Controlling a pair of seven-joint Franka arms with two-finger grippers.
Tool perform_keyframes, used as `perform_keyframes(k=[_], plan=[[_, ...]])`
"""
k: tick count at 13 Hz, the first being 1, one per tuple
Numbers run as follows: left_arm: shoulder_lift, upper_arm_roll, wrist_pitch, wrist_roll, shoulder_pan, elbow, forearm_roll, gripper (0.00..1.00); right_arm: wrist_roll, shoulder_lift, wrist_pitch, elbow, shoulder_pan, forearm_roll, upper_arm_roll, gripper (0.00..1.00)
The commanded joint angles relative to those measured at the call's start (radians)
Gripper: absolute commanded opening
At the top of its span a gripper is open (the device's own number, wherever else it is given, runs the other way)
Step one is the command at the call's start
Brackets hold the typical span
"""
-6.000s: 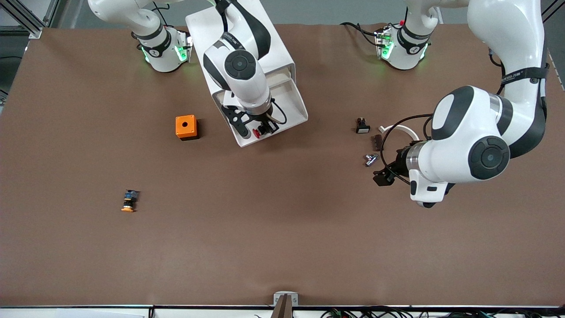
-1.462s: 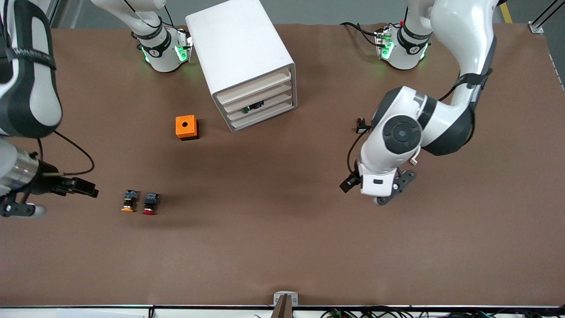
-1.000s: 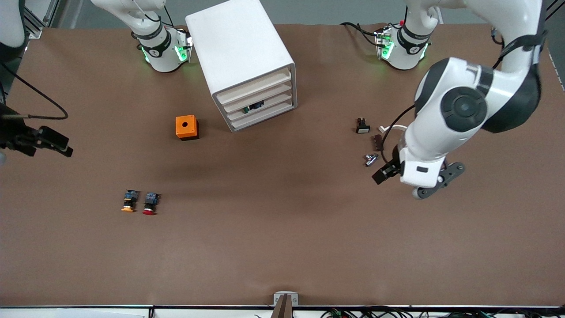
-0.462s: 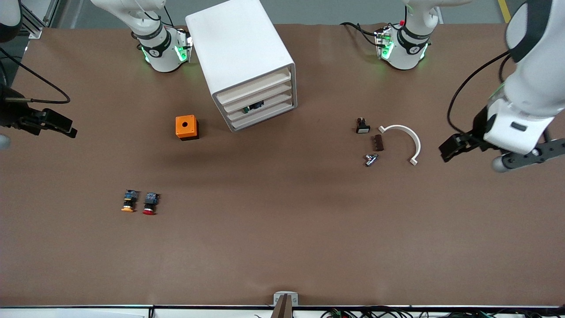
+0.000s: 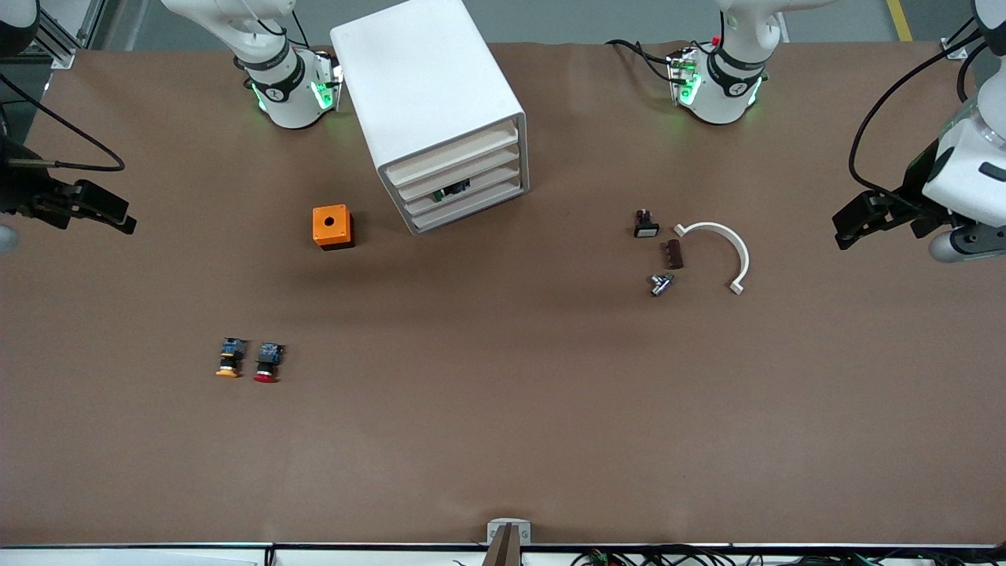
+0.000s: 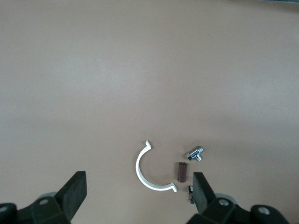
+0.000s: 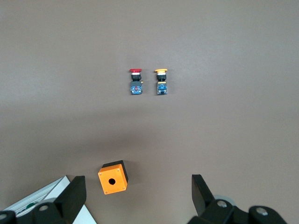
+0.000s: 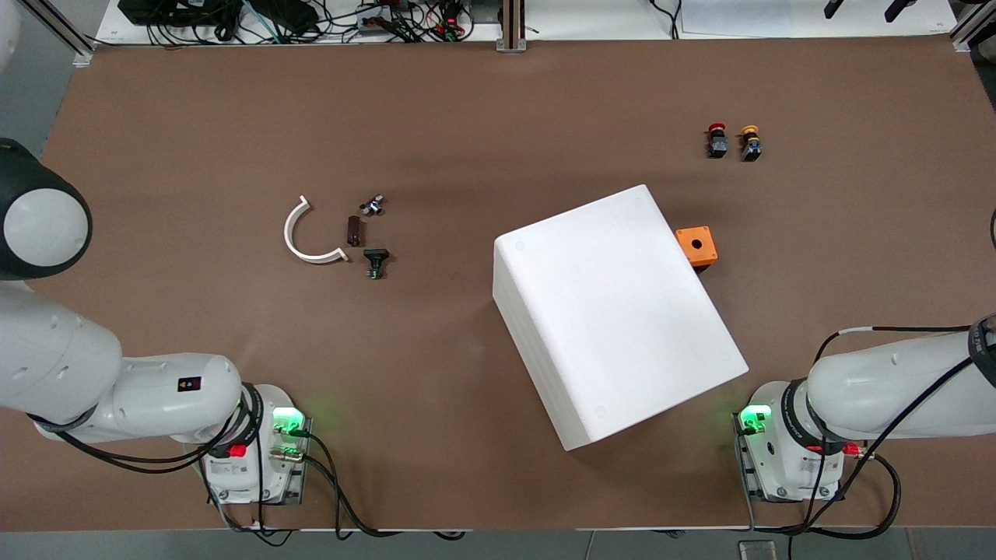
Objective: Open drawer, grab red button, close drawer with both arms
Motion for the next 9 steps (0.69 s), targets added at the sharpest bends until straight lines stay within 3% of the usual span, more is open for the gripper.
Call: perform_keyframes(k=[1,9], plan=[[-0.043,-0.008,-0.037,0.050,0.017,-0.020,-0.012,1.00,0.020,-0.019,0.001,-0.018,0.005,-0.018,-0.001,1.00],[-0.080,0.004,-0.092,0.062,0.041,-0.020,-0.038,1.00,0.010,-0.014,0.001,-0.016,0.002,-0.018,-0.001,1.00]])
